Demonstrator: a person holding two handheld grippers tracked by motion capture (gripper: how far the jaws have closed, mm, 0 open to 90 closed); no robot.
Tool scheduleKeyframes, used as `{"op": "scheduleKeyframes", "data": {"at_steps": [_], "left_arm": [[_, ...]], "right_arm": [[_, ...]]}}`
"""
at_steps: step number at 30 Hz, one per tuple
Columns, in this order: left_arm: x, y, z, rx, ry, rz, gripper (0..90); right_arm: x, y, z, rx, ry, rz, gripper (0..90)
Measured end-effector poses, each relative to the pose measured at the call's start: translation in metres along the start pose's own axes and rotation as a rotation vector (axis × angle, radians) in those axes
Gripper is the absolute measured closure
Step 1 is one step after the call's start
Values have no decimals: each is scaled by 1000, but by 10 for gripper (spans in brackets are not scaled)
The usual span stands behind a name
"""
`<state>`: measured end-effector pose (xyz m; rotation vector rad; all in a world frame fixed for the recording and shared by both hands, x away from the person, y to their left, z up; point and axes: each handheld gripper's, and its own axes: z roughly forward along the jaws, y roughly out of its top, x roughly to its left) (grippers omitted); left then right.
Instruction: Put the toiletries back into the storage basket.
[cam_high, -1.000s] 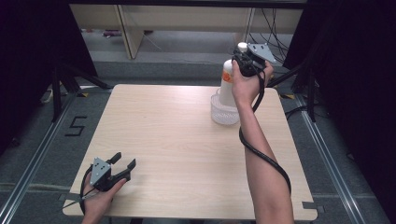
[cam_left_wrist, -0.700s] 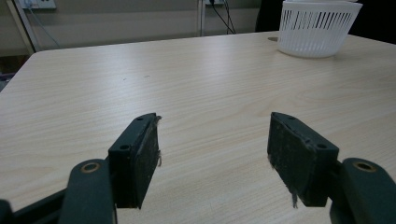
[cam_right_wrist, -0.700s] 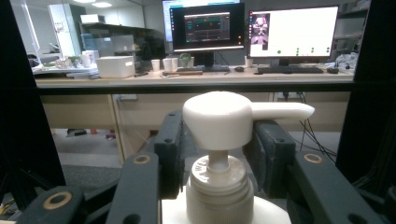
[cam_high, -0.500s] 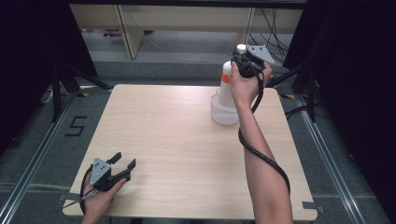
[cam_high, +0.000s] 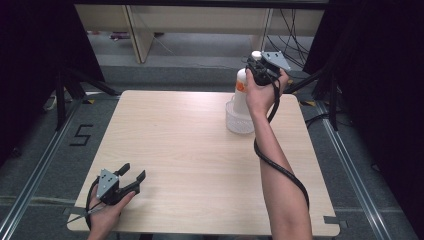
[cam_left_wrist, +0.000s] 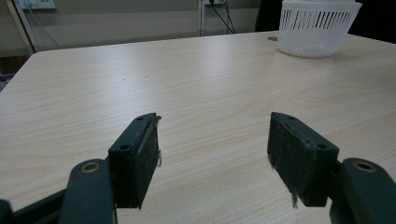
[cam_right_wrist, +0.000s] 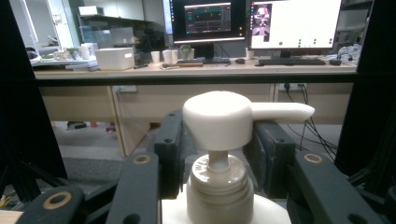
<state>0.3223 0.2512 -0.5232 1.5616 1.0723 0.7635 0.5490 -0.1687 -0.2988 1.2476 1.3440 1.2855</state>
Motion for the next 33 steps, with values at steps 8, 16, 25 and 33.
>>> {"op": "scheduleKeyframes", "data": {"at_steps": [8, 16, 25, 33], "left_arm": [[0, 0, 0, 0, -1, 0, 334], [0, 0, 0, -1, -1, 1, 333], [0, 0, 0, -4, 0, -5, 332], [0, -1, 1, -14, -5, -8, 332]], "right_arm": [[0, -6, 3, 22, 6, 3, 598], [-1, -15, 4, 44, 9, -2, 598], [-1, -24, 5, 60, 13, -2, 598], [-1, -35, 4, 83, 11, 25, 598]]}}
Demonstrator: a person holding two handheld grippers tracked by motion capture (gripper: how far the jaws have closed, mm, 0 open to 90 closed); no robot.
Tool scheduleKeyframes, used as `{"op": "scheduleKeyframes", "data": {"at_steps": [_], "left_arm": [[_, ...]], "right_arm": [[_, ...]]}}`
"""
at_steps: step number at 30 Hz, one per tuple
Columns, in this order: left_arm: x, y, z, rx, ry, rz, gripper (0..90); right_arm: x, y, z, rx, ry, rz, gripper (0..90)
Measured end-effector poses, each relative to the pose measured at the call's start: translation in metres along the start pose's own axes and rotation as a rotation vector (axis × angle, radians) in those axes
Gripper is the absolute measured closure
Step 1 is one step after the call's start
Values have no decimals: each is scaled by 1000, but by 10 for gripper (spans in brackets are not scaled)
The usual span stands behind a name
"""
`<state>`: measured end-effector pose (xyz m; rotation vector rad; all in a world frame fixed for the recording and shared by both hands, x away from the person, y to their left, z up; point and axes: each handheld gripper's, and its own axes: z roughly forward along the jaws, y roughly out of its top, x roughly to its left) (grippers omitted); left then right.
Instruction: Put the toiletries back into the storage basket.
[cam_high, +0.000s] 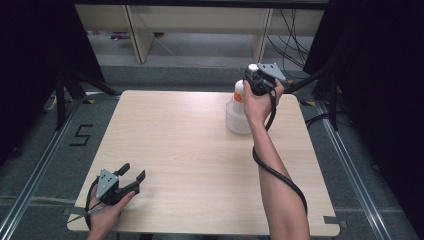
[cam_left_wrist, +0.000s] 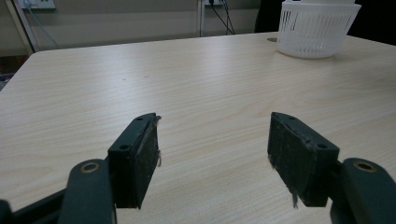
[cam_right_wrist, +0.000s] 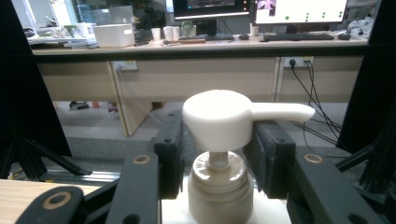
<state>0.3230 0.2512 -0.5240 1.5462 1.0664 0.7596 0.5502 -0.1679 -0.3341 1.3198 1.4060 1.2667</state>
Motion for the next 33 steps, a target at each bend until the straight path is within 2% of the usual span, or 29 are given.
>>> {"op": "scheduleKeyframes", "data": {"at_steps": [6, 13, 14, 18, 19, 21, 26, 33], "left_arm": [[0, 0, -1, 11, 5, 5, 332], [0, 0, -1, 11, 3, 8, 332], [0, 0, -1, 6, 0, 7, 332], [0, 0, 0, 0, -2, 4, 332], [0, 0, 0, 0, -2, 6, 332], [0, 0, -1, 4, 0, 7, 332], [-1, 0, -1, 10, 4, 7, 332], [0, 0, 0, 1, -2, 6, 332]], "right_arm": [[0, -6, 1, 12, 3, -23, 598], [1, -12, 2, 23, -3, -12, 597], [0, -12, 2, 24, -3, -31, 597], [1, -15, 2, 27, -2, -31, 597], [1, -18, 2, 39, -3, -18, 597], [1, -19, 4, 38, -2, -29, 597], [2, -25, 5, 46, 1, -15, 597], [0, -26, 4, 41, 1, -34, 597]]}}
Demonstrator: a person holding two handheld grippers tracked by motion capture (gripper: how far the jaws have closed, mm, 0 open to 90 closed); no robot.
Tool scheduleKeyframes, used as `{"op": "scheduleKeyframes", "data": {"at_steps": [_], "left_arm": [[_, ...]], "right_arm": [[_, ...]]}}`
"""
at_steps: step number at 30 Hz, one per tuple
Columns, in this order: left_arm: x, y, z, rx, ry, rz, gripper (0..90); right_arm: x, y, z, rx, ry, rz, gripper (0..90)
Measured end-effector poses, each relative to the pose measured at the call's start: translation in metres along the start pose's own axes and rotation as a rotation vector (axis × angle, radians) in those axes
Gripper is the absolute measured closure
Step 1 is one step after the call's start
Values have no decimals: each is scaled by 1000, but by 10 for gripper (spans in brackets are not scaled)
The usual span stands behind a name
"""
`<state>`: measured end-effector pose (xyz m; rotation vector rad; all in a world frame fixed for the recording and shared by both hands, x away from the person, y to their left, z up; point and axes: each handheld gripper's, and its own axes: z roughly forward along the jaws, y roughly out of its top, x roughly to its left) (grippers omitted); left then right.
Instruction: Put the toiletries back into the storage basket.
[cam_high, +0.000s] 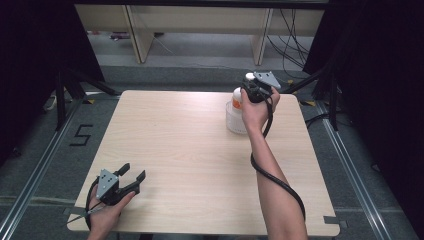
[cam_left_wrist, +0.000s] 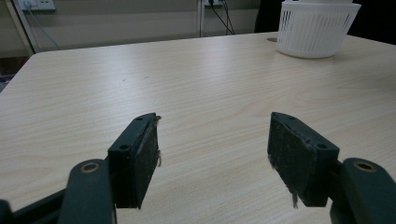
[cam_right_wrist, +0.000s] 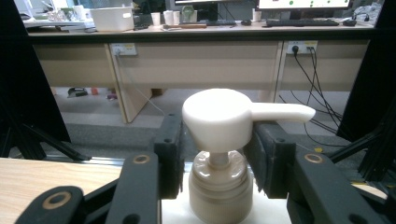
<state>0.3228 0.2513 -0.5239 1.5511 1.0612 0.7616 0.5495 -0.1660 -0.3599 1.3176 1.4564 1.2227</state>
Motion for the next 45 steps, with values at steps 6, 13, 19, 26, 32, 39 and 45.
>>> {"op": "scheduleKeyframes", "data": {"at_steps": [6, 13, 19, 26, 32, 39, 45], "left_arm": [[0, 0, -1, 10, 7, 2, 332], [-1, 0, -1, 10, 5, 2, 332], [0, 1, 0, 14, 6, 1, 332], [-1, 1, 0, 13, 5, 3, 332], [0, 1, 0, 13, 3, 12, 331], [0, 1, 0, 14, 1, 9, 331], [0, 0, 0, 0, 2, -6, 331]], "right_arm": [[-1, -2, -1, -5, -11, -4, 597], [1, -3, -3, -2, -13, 15, 588], [-1, 0, -5, 4, 8, 22, 430], [0, 0, -11, 48, 11, 9, 305], [-1, -6, -19, 69, 16, 8, 287], [-6, -14, -35, 63, 34, -28, 269], [-12, -22, -49, 100, 61, -41, 267]]}}
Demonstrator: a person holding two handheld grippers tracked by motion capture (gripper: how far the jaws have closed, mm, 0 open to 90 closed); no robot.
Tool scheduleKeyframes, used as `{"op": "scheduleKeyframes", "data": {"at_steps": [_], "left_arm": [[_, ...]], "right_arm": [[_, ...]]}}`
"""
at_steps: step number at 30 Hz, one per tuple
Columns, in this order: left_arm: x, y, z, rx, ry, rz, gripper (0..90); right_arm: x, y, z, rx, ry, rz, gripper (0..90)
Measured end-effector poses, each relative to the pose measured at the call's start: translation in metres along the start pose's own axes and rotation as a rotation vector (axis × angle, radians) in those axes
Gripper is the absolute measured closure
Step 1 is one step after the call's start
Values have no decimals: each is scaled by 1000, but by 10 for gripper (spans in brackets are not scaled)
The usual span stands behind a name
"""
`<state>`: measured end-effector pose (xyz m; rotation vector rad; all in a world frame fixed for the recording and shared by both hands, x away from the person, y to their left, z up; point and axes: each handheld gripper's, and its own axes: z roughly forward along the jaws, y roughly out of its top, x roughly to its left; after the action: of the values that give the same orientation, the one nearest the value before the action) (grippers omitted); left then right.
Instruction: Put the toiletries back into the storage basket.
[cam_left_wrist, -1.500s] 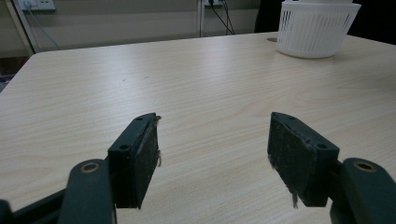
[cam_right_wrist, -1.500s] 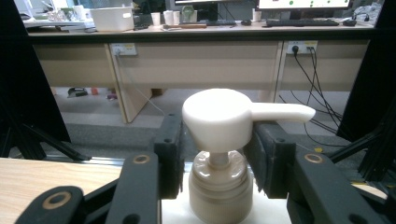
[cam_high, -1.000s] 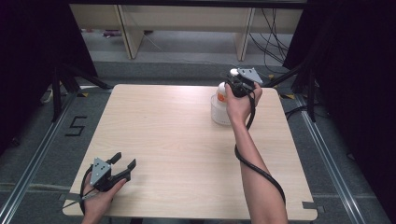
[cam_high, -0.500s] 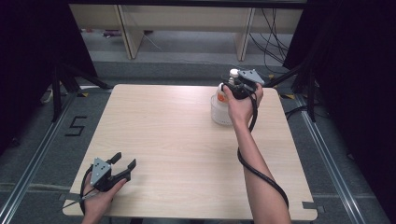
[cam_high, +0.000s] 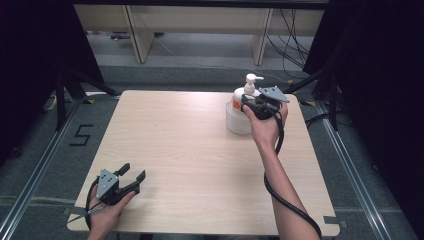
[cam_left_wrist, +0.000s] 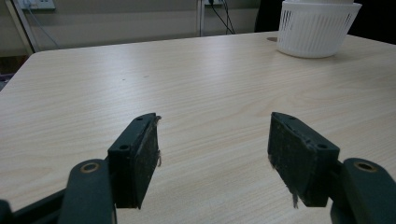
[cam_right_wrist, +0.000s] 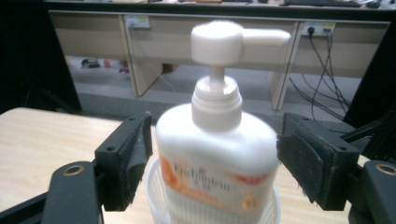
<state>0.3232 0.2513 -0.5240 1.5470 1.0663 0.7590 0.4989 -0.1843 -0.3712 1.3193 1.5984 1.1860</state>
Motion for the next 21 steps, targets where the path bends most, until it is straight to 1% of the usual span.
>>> {"op": "scheduleKeyframes", "data": {"at_steps": [2, 3, 4, 5, 6, 7, 8, 9, 10, 11, 12, 13, 14, 15, 16, 17, 18, 20, 21], "left_arm": [[0, 0, 0, 1, 0, 1, 331], [0, 1, -1, 14, 2, 15, 331], [0, 1, -1, 14, 2, 15, 331], [0, 1, -1, 14, 3, 17, 331], [0, 1, -1, 14, 3, 18, 331], [-1, 1, 0, 10, 2, 17, 331], [-1, 1, 0, 10, 2, 17, 331], [0, 0, 0, 4, 0, 16, 331], [0, 0, 0, 4, 0, 16, 331], [0, 0, 0, 4, 0, 16, 331], [-1, 0, 0, 9, 4, 16, 331], [-1, 0, 0, 5, 6, 8, 331], [-1, 0, 0, 5, 6, 8, 331], [-1, 1, -1, 15, 11, 10, 331], [-1, 1, -1, 14, 11, 10, 331], [-1, 1, -1, 15, 12, 11, 331], [-1, 1, 0, 16, 13, 9, 331], [-1, 1, 0, 14, 13, 7, 330], [-1, 1, 0, 14, 14, 5, 330]], "right_arm": [[-2, -2, -3, 5, 9, -9, 267], [-6, -7, -11, 5, 13, -14, 267], [-6, -7, -11, 5, 13, -14, 267], [-8, -12, -20, 13, 10, 6, 267], [-12, -14, -23, 16, 19, -20, 268], [-12, -16, -26, 19, 17, -1, 268], [-12, -16, -26, 19, 17, -1, 268], [-16, -22, -34, 25, 19, -21, 268], [-16, -22, -34, 25, 19, -21, 268], [-19, -27, -40, 34, 31, -19, 268], [-19, -27, -40, 34, 31, -19, 269], [-23, -33, -48, 41, 32, -11, 272], [-23, -33, -48, 41, 32, -11, 272], [-26, -37, -50, 35, 40, -22, 272], [-27, -40, -53, 29, 43, -23, 273], [-29, -47, -59, 36, 52, -16, 277], [-30, -49, -61, 44, 56, -12, 276], [-31, -53, -64, 42, 61, -4, 274], [-34, -60, -70, 56, 54, -20, 275]]}}
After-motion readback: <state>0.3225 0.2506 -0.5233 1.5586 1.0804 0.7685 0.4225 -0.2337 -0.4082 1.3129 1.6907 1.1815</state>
